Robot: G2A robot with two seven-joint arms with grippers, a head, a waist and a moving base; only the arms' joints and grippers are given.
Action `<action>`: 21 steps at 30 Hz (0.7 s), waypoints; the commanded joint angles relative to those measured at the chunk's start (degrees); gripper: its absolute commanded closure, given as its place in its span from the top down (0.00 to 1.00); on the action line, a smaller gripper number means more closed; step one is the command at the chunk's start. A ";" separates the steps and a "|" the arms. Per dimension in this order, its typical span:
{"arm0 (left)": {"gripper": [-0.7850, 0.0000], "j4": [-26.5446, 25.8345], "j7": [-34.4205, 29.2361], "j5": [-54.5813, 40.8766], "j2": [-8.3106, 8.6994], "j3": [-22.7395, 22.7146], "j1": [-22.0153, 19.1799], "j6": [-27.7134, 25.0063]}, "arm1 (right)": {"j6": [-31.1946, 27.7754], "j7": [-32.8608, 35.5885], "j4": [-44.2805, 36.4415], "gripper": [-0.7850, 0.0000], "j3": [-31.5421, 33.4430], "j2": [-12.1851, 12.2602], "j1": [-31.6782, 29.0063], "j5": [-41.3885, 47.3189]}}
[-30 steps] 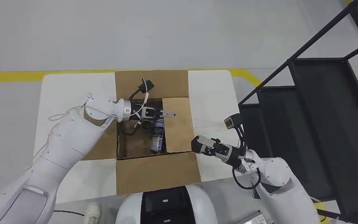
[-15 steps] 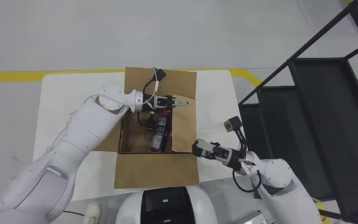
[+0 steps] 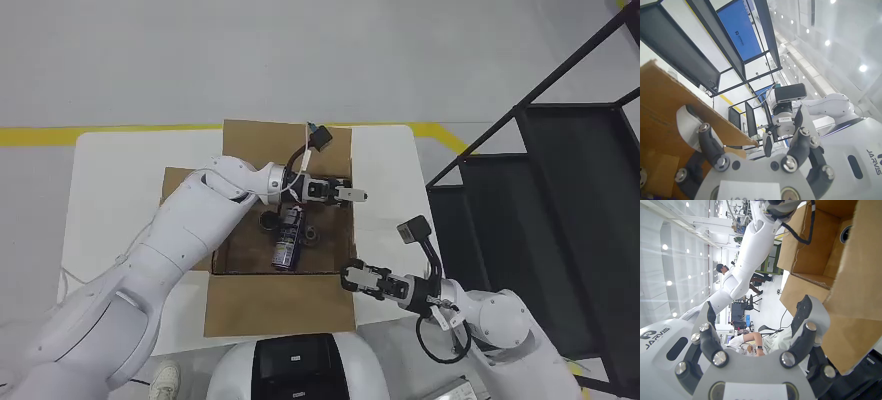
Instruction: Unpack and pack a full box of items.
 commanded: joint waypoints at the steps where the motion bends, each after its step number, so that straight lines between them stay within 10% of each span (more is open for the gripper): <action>1: 1.00 1.22 0.01 -0.74 -1.35 0.89 -0.22 -0.02 | 0.29 -0.20 0.10 1.00 0.59 0.09 -0.56 0.25; 11: 1.00 8.37 1.64 -1.07 -3.00 -1.12 -1.99 -3.19 | 4.50 -9.13 0.95 1.00 8.76 0.23 -5.02 2.51; 21: 1.00 -4.60 -1.19 1.38 9.10 -18.94 2.83 -0.36 | 13.12 -16.75 4.72 1.00 4.72 0.05 -2.74 -5.78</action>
